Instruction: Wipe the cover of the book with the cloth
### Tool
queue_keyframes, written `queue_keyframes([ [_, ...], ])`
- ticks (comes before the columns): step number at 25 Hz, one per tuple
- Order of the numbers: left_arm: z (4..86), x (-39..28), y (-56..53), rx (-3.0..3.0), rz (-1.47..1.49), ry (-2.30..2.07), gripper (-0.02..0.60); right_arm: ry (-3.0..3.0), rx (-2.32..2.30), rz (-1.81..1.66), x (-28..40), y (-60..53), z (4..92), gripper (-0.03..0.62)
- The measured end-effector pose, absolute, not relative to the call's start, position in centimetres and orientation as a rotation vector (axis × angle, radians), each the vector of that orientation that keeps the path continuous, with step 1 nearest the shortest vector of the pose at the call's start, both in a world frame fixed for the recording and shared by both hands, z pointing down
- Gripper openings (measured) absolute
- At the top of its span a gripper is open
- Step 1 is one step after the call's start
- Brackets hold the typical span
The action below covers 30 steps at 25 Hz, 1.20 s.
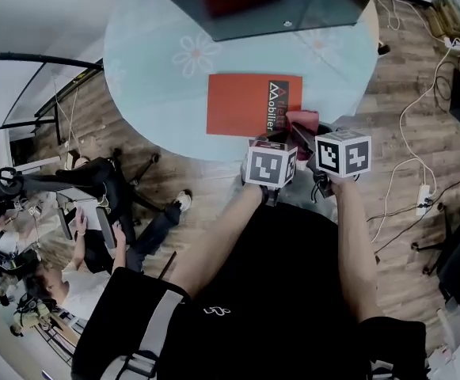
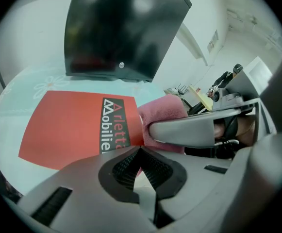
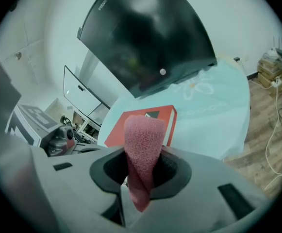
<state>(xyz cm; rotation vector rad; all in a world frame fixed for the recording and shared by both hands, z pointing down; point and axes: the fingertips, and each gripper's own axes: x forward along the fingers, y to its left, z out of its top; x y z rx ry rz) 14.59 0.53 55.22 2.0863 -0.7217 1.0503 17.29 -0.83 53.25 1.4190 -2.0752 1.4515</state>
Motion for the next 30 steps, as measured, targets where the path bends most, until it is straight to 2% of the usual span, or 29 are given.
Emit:
queue_keyframes([
  [9, 46.7, 15.3, -7.5, 2.213, 0.716, -0.945, 0.014, -2.306, 1.624, 1.072, 21.2, -6.8, 43.9, 0.1],
  [19, 32.4, 13.8, -13.3, 2.413, 0.253, -1.128, 0.014, -2.582, 1.734, 0.596, 21.2, -10.5, 31.3, 0.098],
  [26, 23.8, 13.3, -14.3, 2.632, 0.11, -1.274, 0.014, -2.648, 1.828, 0.269, 21.7, -10.7, 24.3, 0.097],
  [30, 24.0, 13.9, -14.0, 2.648, 0.085, -1.276, 0.014, -2.637, 1.879, 0.135, 22.1, -9.9, 22.4, 0.091],
])
